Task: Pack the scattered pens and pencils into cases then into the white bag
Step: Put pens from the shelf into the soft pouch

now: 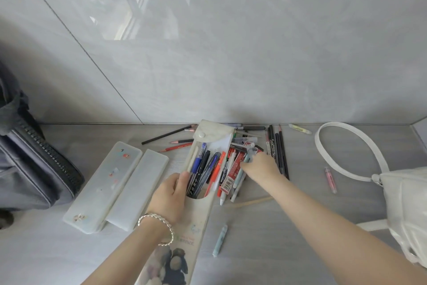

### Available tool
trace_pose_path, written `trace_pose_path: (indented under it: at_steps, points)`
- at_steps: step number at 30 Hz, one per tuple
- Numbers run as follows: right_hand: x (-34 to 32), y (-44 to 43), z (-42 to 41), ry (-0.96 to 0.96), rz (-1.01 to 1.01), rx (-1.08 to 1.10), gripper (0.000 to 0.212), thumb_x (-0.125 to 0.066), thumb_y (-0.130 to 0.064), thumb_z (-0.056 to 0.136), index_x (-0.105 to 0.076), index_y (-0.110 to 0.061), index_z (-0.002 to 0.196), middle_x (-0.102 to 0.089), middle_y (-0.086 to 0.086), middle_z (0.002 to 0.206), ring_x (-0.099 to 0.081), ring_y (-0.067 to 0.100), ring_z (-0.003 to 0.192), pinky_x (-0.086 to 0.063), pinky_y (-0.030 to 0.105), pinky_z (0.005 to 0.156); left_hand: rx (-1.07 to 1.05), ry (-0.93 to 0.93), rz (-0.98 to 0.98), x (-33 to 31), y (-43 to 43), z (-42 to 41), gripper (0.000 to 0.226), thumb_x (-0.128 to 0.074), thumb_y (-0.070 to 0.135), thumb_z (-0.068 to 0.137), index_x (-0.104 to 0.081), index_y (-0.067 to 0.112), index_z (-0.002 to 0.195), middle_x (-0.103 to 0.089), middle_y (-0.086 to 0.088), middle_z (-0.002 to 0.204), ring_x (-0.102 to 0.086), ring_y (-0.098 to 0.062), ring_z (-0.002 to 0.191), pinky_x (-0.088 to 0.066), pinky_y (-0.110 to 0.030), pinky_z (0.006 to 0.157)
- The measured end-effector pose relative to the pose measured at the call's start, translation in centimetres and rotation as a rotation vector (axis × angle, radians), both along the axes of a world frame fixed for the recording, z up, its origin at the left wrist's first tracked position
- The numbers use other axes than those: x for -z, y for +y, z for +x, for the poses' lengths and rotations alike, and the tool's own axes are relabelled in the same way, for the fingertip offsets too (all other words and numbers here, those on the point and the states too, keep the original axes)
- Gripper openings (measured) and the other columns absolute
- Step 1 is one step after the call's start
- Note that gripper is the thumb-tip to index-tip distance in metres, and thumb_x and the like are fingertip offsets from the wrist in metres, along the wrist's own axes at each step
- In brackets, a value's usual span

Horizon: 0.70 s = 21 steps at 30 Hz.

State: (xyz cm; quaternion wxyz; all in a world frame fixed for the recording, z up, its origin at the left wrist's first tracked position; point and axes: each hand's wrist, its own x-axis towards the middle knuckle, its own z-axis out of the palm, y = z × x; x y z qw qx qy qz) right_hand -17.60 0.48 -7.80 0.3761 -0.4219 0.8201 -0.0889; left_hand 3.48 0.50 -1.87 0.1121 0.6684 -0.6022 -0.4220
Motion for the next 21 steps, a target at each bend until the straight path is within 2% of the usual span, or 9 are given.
trace_pose_path:
  at_steps: [2, 4, 7, 10, 13, 15, 17, 19, 21]
  points:
    - [0.5, 0.1, 0.9, -0.001, 0.007, 0.081, 0.027, -0.054, -0.028, 0.087, -0.053, -0.008, 0.069, -0.043, 0.0, 0.056, -0.051, 0.025, 0.064, -0.03, 0.026, 0.047, 0.002, 0.002, 0.006, -0.2, 0.3, -0.1, 0.039, -0.034, 0.036, 0.097, -0.046, 0.017, 0.065, -0.046, 0.002, 0.061, -0.043, -0.013, 0.058, -0.032, -0.026, 0.054]
    - [1.0, 0.1, 1.1, -0.051, -0.013, 0.179, 0.036, -0.055, -0.028, 0.087, -0.041, -0.012, 0.058, -0.044, 0.001, 0.055, -0.05, 0.022, 0.056, -0.03, 0.025, 0.044, -0.006, 0.006, 0.007, -0.3, 0.6, 0.1, 0.039, -0.035, 0.037, 0.097, -0.045, 0.017, 0.065, -0.046, 0.002, 0.06, -0.043, -0.013, 0.059, -0.032, -0.026, 0.055]
    - [0.7, 0.0, 1.0, -0.155, -0.021, 0.26, 0.029, -0.056, -0.031, 0.086, -0.045, -0.013, 0.066, -0.043, -0.003, 0.059, -0.05, 0.023, 0.063, -0.032, 0.024, 0.047, -0.012, 0.009, 0.007, -0.3, 0.8, 0.4, 0.039, -0.034, 0.037, 0.097, -0.046, 0.018, 0.065, -0.046, 0.002, 0.061, -0.043, -0.013, 0.059, -0.033, -0.025, 0.055]
    - [-0.3, 0.0, 0.3, -0.35, 0.067, 0.383, 0.024, -0.056, -0.031, 0.085, -0.048, -0.011, 0.075, -0.043, 0.001, 0.06, -0.04, 0.015, 0.047, -0.028, 0.022, 0.041, -0.003, -0.007, 0.018, -0.1, 1.1, 0.6, 0.039, -0.034, 0.037, 0.097, -0.049, 0.015, 0.07, -0.047, 0.001, 0.063, -0.044, -0.013, 0.06, -0.033, -0.024, 0.055]
    - [-1.9, 0.8, -0.4, -0.541, 0.221, 0.367, 0.016, -0.053, -0.02, 0.086, -0.049, -0.007, 0.078, -0.054, 0.007, 0.068, -0.032, 0.01, 0.045, -0.021, 0.016, 0.034, 0.012, -0.03, 0.025, 0.1, 1.3, 0.7, 0.039, -0.033, 0.038, 0.097, -0.05, 0.013, 0.073, -0.048, 0.001, 0.064, -0.043, -0.012, 0.06, -0.032, -0.023, 0.056]
    - [-3.7, 1.7, -0.5, -0.637, 0.208, 0.373, 0.013, -0.049, -0.012, 0.086, -0.05, -0.005, 0.075, -0.059, 0.008, 0.068, -0.038, 0.012, 0.054, -0.021, 0.016, 0.036, 0.03, -0.046, 0.029, 0.2, 1.4, 0.7, 0.04, -0.033, 0.039, 0.097, -0.048, 0.014, 0.07, -0.047, 0.001, 0.063, -0.043, -0.012, 0.059, -0.032, -0.024, 0.054]
    - [-5.9, 2.4, -0.4, -0.64, 0.069, 0.398, 0.015, -0.05, -0.012, 0.089, -0.053, -0.007, 0.074, -0.059, 0.006, 0.065, -0.046, 0.012, 0.057, -0.027, 0.018, 0.041, 0.044, -0.065, 0.029, 0.2, 1.5, 0.6, 0.041, -0.033, 0.04, 0.097, -0.048, 0.013, 0.071, -0.047, 0.0, 0.063, -0.043, -0.013, 0.059, -0.032, -0.025, 0.054]
    - [-8.2, 3.1, 0.2, -0.593, -0.213, 0.409, 0.017, -0.051, -0.016, 0.092, -0.053, -0.011, 0.075, -0.059, 0.006, 0.063, -0.049, 0.009, 0.045, -0.034, 0.016, 0.04, 0.054, -0.075, 0.027, 0.2, 1.6, 0.4, 0.042, -0.032, 0.041, 0.097, -0.048, 0.012, 0.072, -0.047, 0.0, 0.063, -0.043, -0.014, 0.059, -0.032, -0.026, 0.054]
    - [-10.4, 3.6, 1.1, -0.644, -0.525, 0.386, 0.016, -0.052, -0.015, 0.093, -0.05, -0.012, 0.077, -0.061, 0.002, 0.059, -0.046, 0.007, 0.038, -0.037, 0.015, 0.038, 0.065, -0.051, 0.035, 0.2, 1.8, 0.0, 0.041, -0.033, 0.041, 0.097, -0.049, 0.012, 0.073, -0.046, 0.001, 0.062, -0.042, -0.015, 0.06, -0.032, -0.027, 0.055]
